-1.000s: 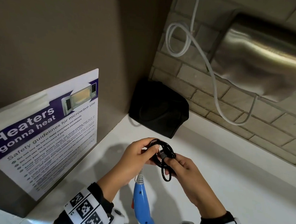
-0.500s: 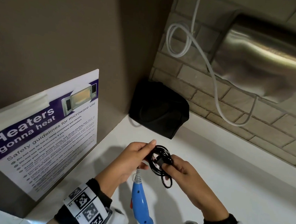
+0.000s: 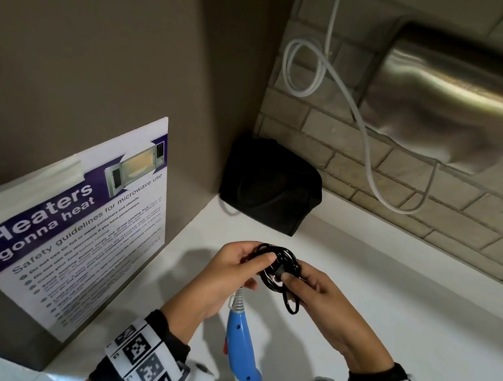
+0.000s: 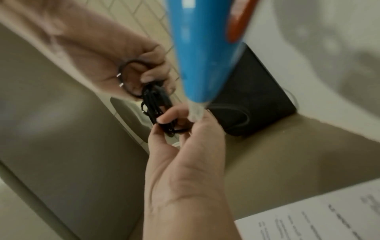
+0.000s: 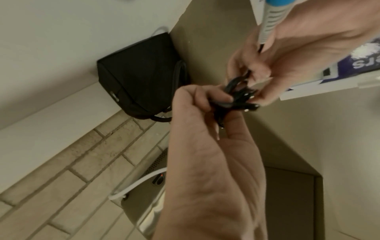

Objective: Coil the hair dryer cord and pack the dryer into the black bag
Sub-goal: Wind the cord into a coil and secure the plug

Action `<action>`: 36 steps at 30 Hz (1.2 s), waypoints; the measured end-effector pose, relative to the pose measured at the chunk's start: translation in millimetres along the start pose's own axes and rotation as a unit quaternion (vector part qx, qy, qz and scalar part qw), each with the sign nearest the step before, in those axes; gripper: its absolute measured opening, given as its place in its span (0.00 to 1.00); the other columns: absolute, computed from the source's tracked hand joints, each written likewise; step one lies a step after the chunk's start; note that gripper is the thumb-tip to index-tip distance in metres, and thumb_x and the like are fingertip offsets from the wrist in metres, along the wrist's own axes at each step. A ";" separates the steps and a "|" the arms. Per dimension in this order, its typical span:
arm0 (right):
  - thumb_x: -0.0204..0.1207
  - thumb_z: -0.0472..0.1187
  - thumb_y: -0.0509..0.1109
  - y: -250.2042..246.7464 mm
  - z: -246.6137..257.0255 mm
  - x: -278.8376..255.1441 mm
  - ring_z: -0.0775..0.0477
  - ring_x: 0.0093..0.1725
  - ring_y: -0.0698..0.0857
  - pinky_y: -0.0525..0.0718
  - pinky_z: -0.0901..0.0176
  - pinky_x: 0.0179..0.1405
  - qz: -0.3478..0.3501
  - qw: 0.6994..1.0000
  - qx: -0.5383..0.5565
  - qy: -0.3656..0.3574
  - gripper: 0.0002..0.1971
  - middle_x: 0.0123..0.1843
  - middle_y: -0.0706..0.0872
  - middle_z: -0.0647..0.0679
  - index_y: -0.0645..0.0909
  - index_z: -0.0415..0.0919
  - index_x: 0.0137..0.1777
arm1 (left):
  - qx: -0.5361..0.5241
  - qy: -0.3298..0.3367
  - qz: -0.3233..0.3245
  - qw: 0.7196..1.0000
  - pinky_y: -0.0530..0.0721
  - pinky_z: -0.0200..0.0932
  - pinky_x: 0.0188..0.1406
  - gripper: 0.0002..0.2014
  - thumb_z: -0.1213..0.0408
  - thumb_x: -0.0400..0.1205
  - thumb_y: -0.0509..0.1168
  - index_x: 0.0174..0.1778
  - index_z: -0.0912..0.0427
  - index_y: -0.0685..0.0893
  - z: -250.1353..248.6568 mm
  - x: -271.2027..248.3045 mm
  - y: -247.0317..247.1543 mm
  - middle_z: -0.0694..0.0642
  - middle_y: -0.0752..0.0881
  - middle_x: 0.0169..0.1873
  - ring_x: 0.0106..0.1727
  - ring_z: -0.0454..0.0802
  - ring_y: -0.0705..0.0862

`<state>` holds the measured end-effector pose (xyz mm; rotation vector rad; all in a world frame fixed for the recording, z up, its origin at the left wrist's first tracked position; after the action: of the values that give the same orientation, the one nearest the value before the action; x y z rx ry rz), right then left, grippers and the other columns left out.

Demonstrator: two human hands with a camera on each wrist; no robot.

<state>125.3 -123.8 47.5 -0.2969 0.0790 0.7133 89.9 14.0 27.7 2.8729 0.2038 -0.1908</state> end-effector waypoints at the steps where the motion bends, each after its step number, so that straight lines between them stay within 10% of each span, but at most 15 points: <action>1: 0.79 0.45 0.65 -0.9 -0.4 -0.6 0.41 0.48 0.80 0.78 0.48 0.60 0.007 1.000 -0.003 0.002 0.12 0.55 0.87 0.42 0.83 0.49 0.60 | 0.006 -0.005 -0.005 1.000 0.79 0.37 0.35 0.09 0.62 0.81 0.65 0.53 0.51 0.89 0.8 0.1 -0.3 0.49 0.91 0.44 0.44 0.38 0.85; 6: 0.78 0.43 0.67 0.7 5.9 -2.8 0.31 0.62 0.80 0.76 0.42 0.68 0.018 0.999 0.020 -0.027 0.13 0.59 0.86 0.35 0.83 0.44 0.61 | -0.067 -0.052 0.008 0.996 0.76 0.35 0.31 0.08 0.59 0.79 0.68 0.50 0.53 0.90 7.5 1.1 1.8 0.48 0.90 0.40 0.39 0.39 0.83; 12: 0.80 0.37 0.67 8.0 16.9 -1.9 0.45 0.45 0.87 0.81 0.57 0.50 -0.039 0.997 0.030 -0.057 0.10 0.51 0.87 0.39 0.77 0.45 0.59 | -0.043 -0.024 -0.058 0.997 0.75 0.33 0.27 0.10 0.56 0.82 0.65 0.52 0.54 0.90 6.8 6.0 -3.4 0.46 0.88 0.33 0.31 0.42 0.78; 17: 0.82 0.32 0.63 18.5 33.3 -3.0 0.42 0.45 0.88 0.87 0.54 0.53 -0.030 0.983 -0.126 -0.132 0.27 0.53 0.80 0.47 0.64 0.62 0.72 | 0.020 0.036 -0.109 0.993 0.75 0.36 0.25 0.10 0.63 0.84 0.62 0.46 0.55 0.89 6.3 4.2 -2.6 0.58 0.87 0.32 0.27 0.48 0.75; 25: 0.74 0.28 0.71 13.2 41.6 0.3 0.57 0.46 0.81 0.81 0.71 0.45 -0.086 0.961 -0.214 -0.155 0.21 0.49 0.74 0.53 0.74 0.60 0.45 | 0.103 0.053 -0.090 0.989 0.78 0.43 0.30 0.10 0.61 0.84 0.59 0.44 0.58 0.84 3.9 2.9 7.8 0.53 0.83 0.28 0.27 0.48 0.77; 30: 0.66 0.28 0.78 -4.2 48.7 3.3 0.58 0.56 0.78 0.79 0.71 0.51 -0.144 0.950 -0.205 -0.185 0.18 0.54 0.78 0.55 0.80 0.54 0.41 | 0.169 0.052 -0.041 0.983 0.82 0.46 0.50 0.10 0.58 0.87 0.54 0.52 0.56 0.80 0.8 4.0 10.8 0.53 0.84 0.42 0.45 0.47 0.82; 36: 0.63 0.32 0.80 -10.9 69.8 10.1 0.56 0.44 0.82 0.78 0.71 0.40 -0.140 0.944 -0.231 -0.189 0.19 0.41 0.83 0.56 0.80 0.59 0.40 | 0.287 0.112 -0.009 0.951 0.78 0.29 0.33 0.04 0.66 0.87 0.52 0.47 0.56 0.69 -10.4 -1.9 23.9 0.45 0.79 0.33 0.33 0.38 0.80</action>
<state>138.0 -104.7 115.1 -0.6015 -0.4950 0.4858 92.9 -6.4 43.7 3.4737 0.2509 0.0939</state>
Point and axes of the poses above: each hand's wrist, its own x-axis towards the middle knuckle, its own y-axis out of the palm, z = x × y, the point moved 7 cm from there along x, towards the middle knuckle
